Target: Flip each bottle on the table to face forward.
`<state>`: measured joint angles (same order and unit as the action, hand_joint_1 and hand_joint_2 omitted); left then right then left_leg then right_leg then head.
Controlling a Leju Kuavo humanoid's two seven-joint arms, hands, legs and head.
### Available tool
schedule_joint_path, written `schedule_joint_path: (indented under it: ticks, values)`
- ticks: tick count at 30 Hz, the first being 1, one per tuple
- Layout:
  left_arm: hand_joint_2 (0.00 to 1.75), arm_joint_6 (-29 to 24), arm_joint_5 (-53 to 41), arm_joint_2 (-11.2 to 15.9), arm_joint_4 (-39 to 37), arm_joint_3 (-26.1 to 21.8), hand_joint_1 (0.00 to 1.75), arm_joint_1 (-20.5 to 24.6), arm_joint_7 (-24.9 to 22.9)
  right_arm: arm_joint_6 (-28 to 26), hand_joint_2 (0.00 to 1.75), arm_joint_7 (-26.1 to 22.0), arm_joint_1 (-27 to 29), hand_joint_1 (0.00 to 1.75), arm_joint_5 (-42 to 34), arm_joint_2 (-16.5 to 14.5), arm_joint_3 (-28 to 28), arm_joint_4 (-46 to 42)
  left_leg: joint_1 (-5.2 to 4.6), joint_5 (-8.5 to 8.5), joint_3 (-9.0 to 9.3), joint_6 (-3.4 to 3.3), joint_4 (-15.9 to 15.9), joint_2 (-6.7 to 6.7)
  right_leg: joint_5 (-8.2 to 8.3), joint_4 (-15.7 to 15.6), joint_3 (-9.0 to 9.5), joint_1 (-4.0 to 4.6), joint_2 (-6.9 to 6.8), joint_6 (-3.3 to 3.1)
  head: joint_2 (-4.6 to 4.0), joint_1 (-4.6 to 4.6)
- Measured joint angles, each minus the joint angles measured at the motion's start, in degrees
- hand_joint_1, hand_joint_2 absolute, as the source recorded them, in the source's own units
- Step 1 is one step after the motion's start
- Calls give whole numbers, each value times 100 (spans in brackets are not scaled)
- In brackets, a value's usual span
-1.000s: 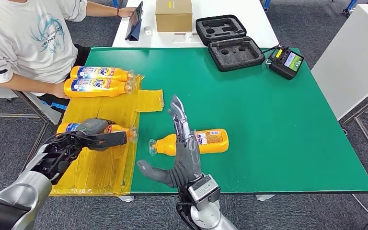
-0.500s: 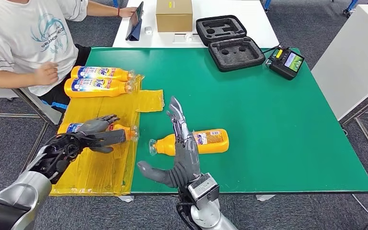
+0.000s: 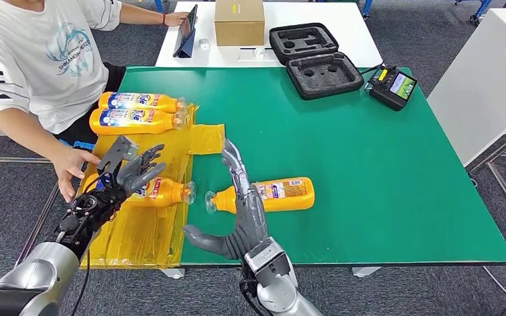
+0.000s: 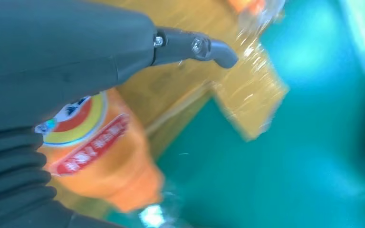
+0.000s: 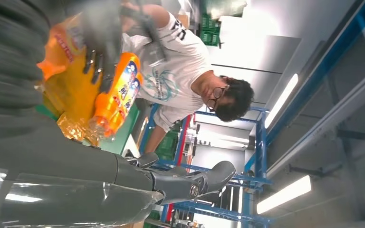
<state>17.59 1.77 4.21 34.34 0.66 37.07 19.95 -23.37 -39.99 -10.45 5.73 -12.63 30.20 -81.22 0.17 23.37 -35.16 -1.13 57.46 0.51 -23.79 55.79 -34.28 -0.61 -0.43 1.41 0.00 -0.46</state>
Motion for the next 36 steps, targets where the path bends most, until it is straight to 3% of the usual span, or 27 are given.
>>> schedule_joint_path:
  ticks: [5, 16, 18, 21, 23, 25, 30, 32, 36]
  values:
    - [0, -798, 1263, -67, 25, -442, 0, 0, 192, -36, 175, 75, -73, 0, 141, -29, 41, 136, 6, -3, -4, 3, 1, 1, 0, 1, -9, 3, 0, -1, 0, -1]
    - [0, -1054, 1407, -88, 24, -561, 0, 56, 340, -36, 175, 103, -163, 0, 148, -57, 60, 292, 8, -4, -18, 6, 1, 0, -1, 1, -19, 3, 0, -3, 0, 0]
    - [0, -1698, 1259, -87, 28, -563, 0, 55, 802, -30, 175, 122, -184, 0, 156, -63, 70, 313, 8, -4, -21, 6, 1, 1, -1, 2, -20, 3, 0, -2, 0, 1]
    - [0, -3474, 648, -71, 306, -565, 0, -47, 1750, -49, 175, 240, -250, 0, 340, -76, 114, 363, 8, -4, -22, 6, 1, 7, 1, 2, -21, 4, 3, -2, 0, -1]
    - [0, -4415, 131, -44, 861, -568, 0, -286, 1978, -132, 175, 641, -320, 0, 960, -48, 174, 428, 9, -3, -21, 6, 0, 7, -1, 2, -22, 4, 2, -3, 0, -2]
    - [0, -4989, -254, -5, 1517, -568, 0, -617, 2021, -192, 175, 1522, -426, 0, 2124, 49, 241, 547, 9, -3, -22, 6, 0, 6, -3, 2, -23, 4, 1, -5, 0, -2]
    - [0, -5616, -514, 49, 2872, -656, 0, -1454, 2036, 212, 175, 3810, -773, 0, 4643, 396, 183, 1092, 7, -2, -29, 6, 0, 6, -3, 0, -29, 2, 2, -4, 0, 0]
    - [0, -5622, -506, 48, 3263, -754, 0, -1721, 2035, 530, 175, 4273, -993, 0, 5158, 483, 49, 1465, 6, -4, -29, 3, 1, 5, -1, -1, -30, 1, 2, -2, 0, 1]
    - [0, -5515, -505, 38, 3785, -891, 0, -2070, 2034, 732, 175, 4518, -1424, 0, 5571, 555, -219, 2278, 3, -8, -30, -1, 2, 3, 3, -1, -29, 1, -2, 2, 0, 0]
